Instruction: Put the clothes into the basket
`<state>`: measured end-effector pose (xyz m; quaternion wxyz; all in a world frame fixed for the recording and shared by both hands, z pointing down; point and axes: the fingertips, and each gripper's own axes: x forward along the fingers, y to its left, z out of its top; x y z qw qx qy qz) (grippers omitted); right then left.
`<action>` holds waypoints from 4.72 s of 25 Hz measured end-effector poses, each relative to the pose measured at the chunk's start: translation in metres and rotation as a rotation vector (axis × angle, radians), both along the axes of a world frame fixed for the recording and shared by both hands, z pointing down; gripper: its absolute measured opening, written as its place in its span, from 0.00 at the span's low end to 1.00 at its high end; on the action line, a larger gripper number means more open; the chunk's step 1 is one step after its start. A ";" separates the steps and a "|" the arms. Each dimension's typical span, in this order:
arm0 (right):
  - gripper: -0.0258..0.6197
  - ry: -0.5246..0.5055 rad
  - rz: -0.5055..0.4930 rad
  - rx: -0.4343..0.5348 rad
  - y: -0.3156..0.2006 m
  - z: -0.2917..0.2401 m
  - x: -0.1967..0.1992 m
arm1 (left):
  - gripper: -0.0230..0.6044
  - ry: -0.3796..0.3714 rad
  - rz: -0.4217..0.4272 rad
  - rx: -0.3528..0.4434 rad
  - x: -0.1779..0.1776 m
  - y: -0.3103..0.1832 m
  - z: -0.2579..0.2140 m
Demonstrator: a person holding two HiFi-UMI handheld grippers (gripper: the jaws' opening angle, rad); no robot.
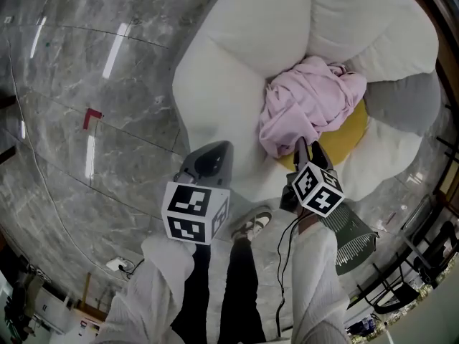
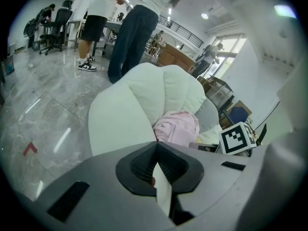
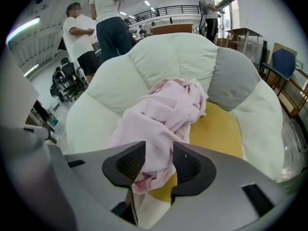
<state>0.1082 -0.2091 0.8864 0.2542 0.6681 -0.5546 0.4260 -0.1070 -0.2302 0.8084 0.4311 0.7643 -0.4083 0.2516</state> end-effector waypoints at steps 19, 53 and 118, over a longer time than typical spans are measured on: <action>0.09 0.007 0.016 -0.122 0.001 0.007 -0.009 | 0.04 -0.022 0.050 -0.030 -0.019 0.020 -0.003; 0.09 -0.057 0.263 0.074 0.046 -0.277 -0.019 | 0.04 -0.008 0.219 0.041 0.003 0.051 -0.213; 0.09 -0.068 0.796 0.404 0.411 -0.492 0.310 | 0.04 0.035 0.814 0.205 0.427 0.336 -0.385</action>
